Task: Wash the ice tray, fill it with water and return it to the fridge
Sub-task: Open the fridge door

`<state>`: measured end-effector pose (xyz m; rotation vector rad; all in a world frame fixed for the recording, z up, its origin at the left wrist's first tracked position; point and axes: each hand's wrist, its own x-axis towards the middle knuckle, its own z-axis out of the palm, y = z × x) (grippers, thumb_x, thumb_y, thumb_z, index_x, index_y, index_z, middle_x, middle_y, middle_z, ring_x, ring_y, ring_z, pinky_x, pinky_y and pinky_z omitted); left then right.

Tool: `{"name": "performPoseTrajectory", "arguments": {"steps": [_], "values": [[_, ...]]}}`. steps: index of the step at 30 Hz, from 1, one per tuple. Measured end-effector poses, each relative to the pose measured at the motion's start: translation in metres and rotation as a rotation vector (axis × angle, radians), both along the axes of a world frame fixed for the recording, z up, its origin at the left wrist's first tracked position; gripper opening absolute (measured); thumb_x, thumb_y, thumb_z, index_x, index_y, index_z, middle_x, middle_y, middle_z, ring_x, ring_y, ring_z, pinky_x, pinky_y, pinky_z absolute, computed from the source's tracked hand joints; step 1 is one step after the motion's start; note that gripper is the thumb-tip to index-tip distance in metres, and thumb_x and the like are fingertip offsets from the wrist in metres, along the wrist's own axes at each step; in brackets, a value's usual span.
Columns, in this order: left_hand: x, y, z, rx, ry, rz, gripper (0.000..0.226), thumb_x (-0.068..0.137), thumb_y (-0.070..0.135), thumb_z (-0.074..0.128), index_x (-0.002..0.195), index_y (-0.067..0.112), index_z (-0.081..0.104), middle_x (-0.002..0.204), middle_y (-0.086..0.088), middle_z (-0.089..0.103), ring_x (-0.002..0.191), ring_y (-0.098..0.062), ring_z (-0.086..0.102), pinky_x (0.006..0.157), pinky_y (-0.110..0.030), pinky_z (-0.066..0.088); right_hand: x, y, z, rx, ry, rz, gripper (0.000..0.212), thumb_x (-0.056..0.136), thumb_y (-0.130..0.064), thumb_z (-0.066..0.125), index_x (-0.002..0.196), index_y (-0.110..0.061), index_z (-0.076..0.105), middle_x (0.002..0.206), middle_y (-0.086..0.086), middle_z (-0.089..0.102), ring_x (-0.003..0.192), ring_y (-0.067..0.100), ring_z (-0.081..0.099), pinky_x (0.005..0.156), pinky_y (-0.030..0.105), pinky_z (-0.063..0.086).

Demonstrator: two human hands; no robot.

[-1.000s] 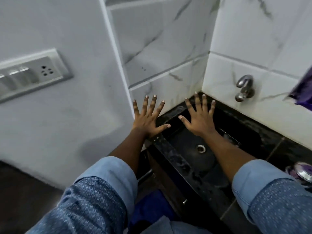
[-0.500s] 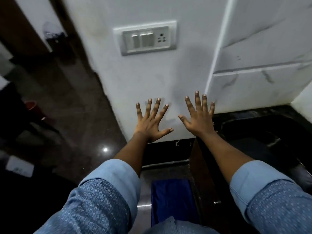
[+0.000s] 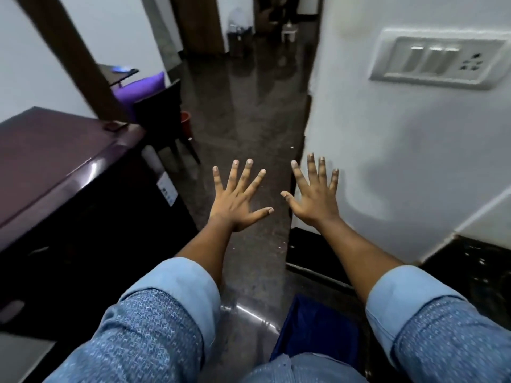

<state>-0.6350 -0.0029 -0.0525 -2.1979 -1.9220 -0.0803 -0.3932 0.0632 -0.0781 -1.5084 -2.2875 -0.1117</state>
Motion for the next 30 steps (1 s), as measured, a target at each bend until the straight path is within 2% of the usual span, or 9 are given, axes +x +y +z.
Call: {"name": "performPoseTrajectory", "arguments": {"steps": [8, 12, 22, 26, 30], "values": [[-0.078, -0.043, 0.004, 0.003, -0.005, 0.267, 0.105, 0.084, 0.097, 0.013, 0.167, 0.038, -0.011, 0.174, -0.001, -0.025, 0.159, -0.033, -0.027, 0.118, -0.077, -0.010, -0.105, 0.017, -0.003, 0.008, 0.005, 0.255, 0.089, 0.096, -0.075, 0.041, 0.167, -0.035, 0.006, 0.175, 0.006, -0.015, 0.160, 0.035, -0.013, 0.121, 0.074, 0.000], [-0.098, -0.067, 0.007, 0.023, 0.021, 0.388, 0.102, 0.087, 0.095, 0.016, 0.167, 0.038, -0.011, 0.175, -0.002, -0.023, 0.159, -0.034, -0.026, 0.118, -0.078, -0.009, -0.145, 0.016, 0.002, 0.009, -0.001, 0.379, 0.089, 0.098, -0.075, 0.041, 0.167, -0.034, 0.003, 0.174, 0.006, -0.019, 0.159, 0.037, -0.018, 0.120, 0.074, -0.004], [-0.154, -0.157, 0.040, 0.037, 0.084, 0.661, 0.099, 0.088, 0.094, 0.014, 0.166, 0.038, -0.013, 0.174, -0.003, -0.026, 0.158, -0.034, -0.029, 0.116, -0.080, -0.010, -0.245, -0.027, 0.007, 0.012, 0.014, 0.693, 0.089, 0.098, -0.074, 0.040, 0.167, -0.035, -0.001, 0.173, 0.005, -0.021, 0.158, 0.036, -0.020, 0.121, 0.073, -0.004], [-0.182, -0.206, 0.062, 0.041, 0.147, 0.646, 0.091, 0.095, 0.087, 0.018, 0.167, 0.038, -0.007, 0.175, -0.005, -0.020, 0.160, -0.035, -0.021, 0.117, -0.080, -0.003, -0.288, -0.063, 0.006, -0.008, 0.067, 0.806, 0.088, 0.099, -0.074, 0.040, 0.167, -0.035, 0.001, 0.173, 0.005, -0.021, 0.159, 0.035, -0.019, 0.121, 0.073, -0.003], [-0.205, -0.252, 0.088, 0.034, 0.265, 0.567, 0.088, 0.098, 0.083, 0.022, 0.169, 0.035, 0.003, 0.177, -0.008, -0.007, 0.162, -0.037, -0.010, 0.122, -0.075, 0.002, -0.330, -0.108, 0.016, -0.046, 0.146, 0.900, 0.088, 0.099, -0.072, 0.044, 0.167, -0.034, 0.004, 0.174, 0.007, -0.017, 0.160, 0.034, -0.017, 0.123, 0.070, -0.001]]}}
